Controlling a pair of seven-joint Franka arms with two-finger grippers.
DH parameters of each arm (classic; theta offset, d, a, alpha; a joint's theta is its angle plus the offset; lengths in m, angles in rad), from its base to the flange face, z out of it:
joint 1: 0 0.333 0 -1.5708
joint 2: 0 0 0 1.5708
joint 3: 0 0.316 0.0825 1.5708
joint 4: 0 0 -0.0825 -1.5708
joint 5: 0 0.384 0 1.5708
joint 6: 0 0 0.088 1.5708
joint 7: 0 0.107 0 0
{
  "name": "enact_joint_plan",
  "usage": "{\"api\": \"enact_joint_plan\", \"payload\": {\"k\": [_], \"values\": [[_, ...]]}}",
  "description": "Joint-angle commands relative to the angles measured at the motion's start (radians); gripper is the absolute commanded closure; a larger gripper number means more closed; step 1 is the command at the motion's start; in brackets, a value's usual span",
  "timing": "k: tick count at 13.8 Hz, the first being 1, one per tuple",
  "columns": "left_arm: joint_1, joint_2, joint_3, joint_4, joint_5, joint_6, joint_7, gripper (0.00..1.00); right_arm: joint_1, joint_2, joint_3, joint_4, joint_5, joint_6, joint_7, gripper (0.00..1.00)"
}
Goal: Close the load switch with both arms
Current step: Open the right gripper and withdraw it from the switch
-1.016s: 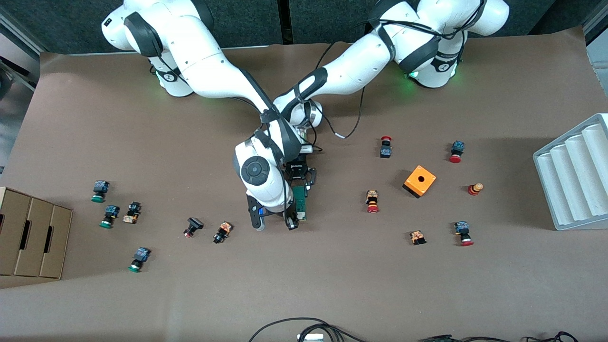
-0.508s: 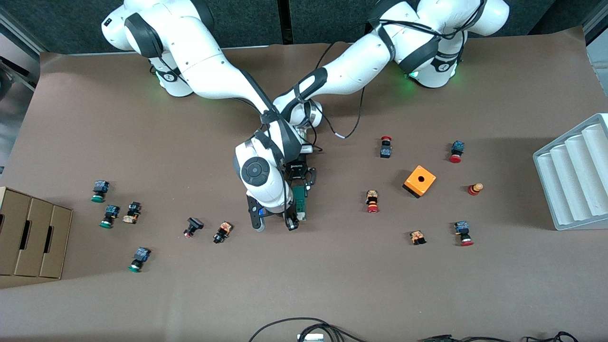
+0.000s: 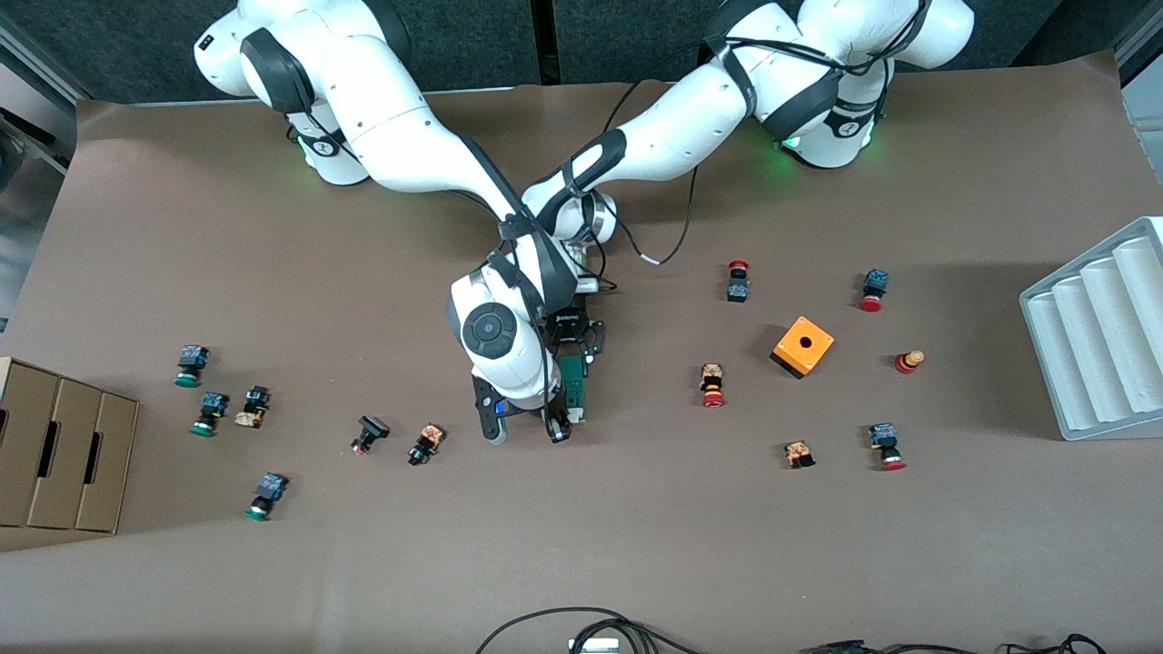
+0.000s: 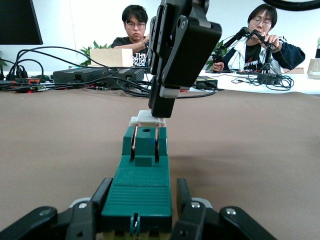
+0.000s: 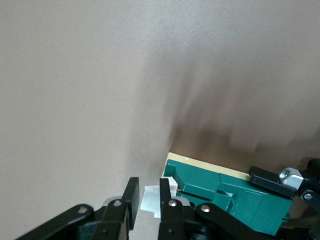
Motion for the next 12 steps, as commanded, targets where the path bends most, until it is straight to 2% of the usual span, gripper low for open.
{"api": "enact_joint_plan", "payload": {"k": [1, 2, 3, 4, 5, 6, 7, 8, 10, 12], "values": [[-0.014, 0.018, 0.004, 0.027, 0.008, -0.009, 0.011, 0.42, -0.009, 0.019, 0.003, 0.026, -0.012, -0.01, 0.005, 0.69], [-0.014, 0.018, 0.004, 0.027, 0.008, -0.01, 0.011, 0.42, -0.012, -0.004, 0.003, 0.026, -0.012, -0.025, 0.005, 0.37], [-0.014, 0.018, 0.004, 0.027, 0.008, -0.01, 0.012, 0.42, -0.029, -0.027, 0.003, 0.026, -0.014, -0.059, 0.002, 0.13], [-0.014, 0.018, 0.002, 0.027, 0.008, -0.009, 0.011, 0.41, -0.041, -0.059, 0.003, 0.024, -0.018, -0.088, -0.011, 0.02], [-0.014, 0.018, 0.004, 0.027, 0.01, -0.01, 0.012, 0.41, -0.061, -0.103, 0.003, 0.014, -0.018, -0.116, -0.067, 0.01], [-0.014, 0.017, 0.004, 0.027, 0.01, -0.009, 0.012, 0.35, -0.079, -0.154, 0.003, 0.0, -0.021, -0.149, -0.136, 0.01], [-0.014, 0.014, 0.004, 0.027, 0.007, -0.009, 0.014, 0.14, -0.111, -0.215, 0.003, -0.032, -0.023, -0.197, -0.208, 0.01], [-0.013, 0.012, 0.004, 0.027, 0.004, -0.009, 0.012, 0.0, -0.138, -0.275, 0.005, -0.064, -0.038, -0.235, -0.3, 0.01], [-0.013, 0.009, 0.004, 0.024, -0.002, -0.01, 0.011, 0.0, -0.222, -0.396, 0.015, -0.127, -0.067, -0.324, -0.478, 0.01], [-0.013, 0.003, 0.002, 0.024, -0.004, -0.01, 0.014, 0.0, -0.337, -0.504, 0.063, -0.195, -0.069, -0.383, -0.668, 0.01]]}}
